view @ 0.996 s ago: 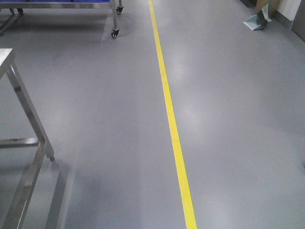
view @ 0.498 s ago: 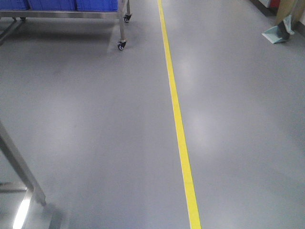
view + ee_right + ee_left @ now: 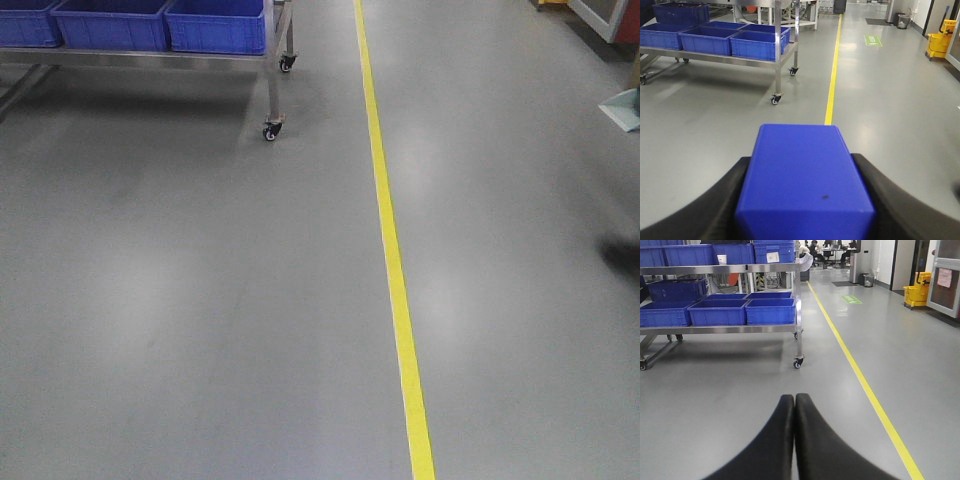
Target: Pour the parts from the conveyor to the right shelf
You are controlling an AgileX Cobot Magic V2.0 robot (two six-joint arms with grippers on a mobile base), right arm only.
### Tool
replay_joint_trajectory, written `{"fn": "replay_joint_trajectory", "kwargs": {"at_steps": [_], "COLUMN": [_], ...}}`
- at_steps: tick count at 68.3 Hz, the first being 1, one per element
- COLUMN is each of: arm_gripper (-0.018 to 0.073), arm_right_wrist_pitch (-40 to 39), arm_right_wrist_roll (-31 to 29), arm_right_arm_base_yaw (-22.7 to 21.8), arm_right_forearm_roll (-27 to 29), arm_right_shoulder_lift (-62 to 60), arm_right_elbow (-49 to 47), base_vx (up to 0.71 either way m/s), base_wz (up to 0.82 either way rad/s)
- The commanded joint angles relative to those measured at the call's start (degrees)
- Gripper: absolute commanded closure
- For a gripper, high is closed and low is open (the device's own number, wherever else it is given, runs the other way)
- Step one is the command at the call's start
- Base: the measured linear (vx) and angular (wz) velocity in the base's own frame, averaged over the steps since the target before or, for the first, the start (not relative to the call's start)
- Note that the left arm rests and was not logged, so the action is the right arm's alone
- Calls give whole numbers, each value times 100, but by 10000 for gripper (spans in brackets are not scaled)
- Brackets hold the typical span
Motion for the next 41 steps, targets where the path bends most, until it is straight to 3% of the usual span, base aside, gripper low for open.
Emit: {"fn": "replay_joint_trajectory", "kwargs": {"at_steps": [1,41], "arm_gripper": [562,562], "arm_right_wrist_pitch": [-483,-483], "arm_right_wrist_roll": [3,3], "arm_right_arm_base_yaw": [-32,-32], "arm_right_forearm_roll": [6,6], "arm_right_shoulder_lift": [102,102], "arm_right_elbow": [-159,-159], "base_vx": [73,69], "base_wz": [5,9]}}
